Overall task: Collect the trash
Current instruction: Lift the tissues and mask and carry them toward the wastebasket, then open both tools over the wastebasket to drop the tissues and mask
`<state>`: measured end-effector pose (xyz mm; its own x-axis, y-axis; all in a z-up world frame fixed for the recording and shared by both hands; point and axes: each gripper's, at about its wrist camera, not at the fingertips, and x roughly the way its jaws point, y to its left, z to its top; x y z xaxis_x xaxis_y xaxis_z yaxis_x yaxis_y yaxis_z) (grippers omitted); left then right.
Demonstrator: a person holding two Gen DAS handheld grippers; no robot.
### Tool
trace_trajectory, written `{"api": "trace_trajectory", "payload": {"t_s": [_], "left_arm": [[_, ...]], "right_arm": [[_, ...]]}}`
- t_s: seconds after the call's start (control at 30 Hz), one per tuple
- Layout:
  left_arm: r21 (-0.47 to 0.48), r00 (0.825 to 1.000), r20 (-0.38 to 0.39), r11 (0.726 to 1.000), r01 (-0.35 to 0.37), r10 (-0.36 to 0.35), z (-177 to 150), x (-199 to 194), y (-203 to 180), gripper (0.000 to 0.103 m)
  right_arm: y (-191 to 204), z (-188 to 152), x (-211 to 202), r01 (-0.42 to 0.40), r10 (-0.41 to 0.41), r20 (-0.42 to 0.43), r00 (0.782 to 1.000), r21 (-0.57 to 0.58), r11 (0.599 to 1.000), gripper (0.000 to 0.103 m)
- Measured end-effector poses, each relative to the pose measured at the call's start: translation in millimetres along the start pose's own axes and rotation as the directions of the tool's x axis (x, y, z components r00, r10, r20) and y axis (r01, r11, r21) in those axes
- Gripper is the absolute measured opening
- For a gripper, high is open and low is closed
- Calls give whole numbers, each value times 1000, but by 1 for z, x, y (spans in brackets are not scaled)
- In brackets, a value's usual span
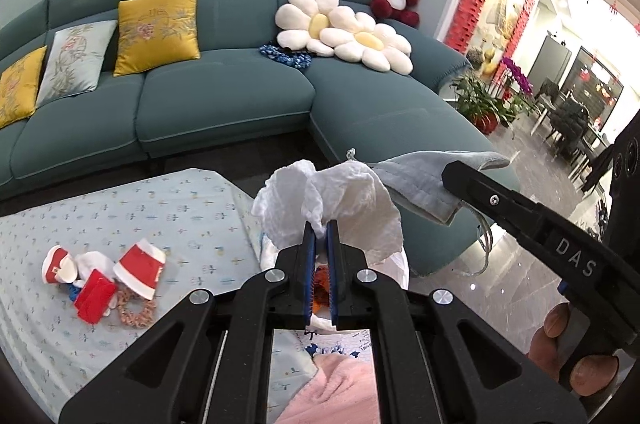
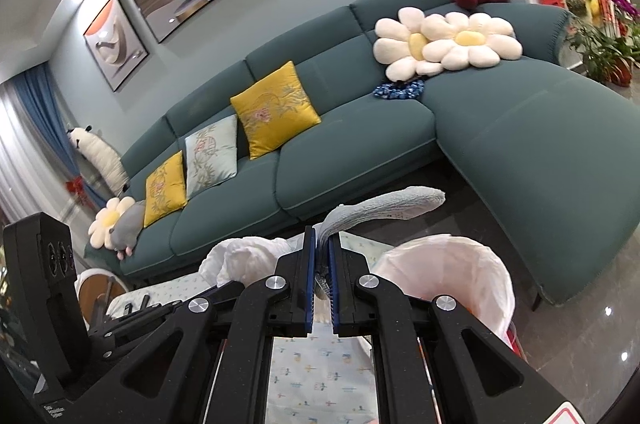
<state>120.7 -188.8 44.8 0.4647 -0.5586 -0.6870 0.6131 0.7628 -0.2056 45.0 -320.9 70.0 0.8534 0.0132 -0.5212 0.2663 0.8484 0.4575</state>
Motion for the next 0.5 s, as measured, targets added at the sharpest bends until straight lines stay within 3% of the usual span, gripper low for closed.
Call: {"api": "trace_trajectory", "payload": {"t_s": [0.5], "left_arm": [[35, 998, -56, 999, 19, -17, 2, 39, -28, 5]], "right_arm": [[-46, -6, 16, 35, -33, -33, 999, 68, 997, 6]]}}
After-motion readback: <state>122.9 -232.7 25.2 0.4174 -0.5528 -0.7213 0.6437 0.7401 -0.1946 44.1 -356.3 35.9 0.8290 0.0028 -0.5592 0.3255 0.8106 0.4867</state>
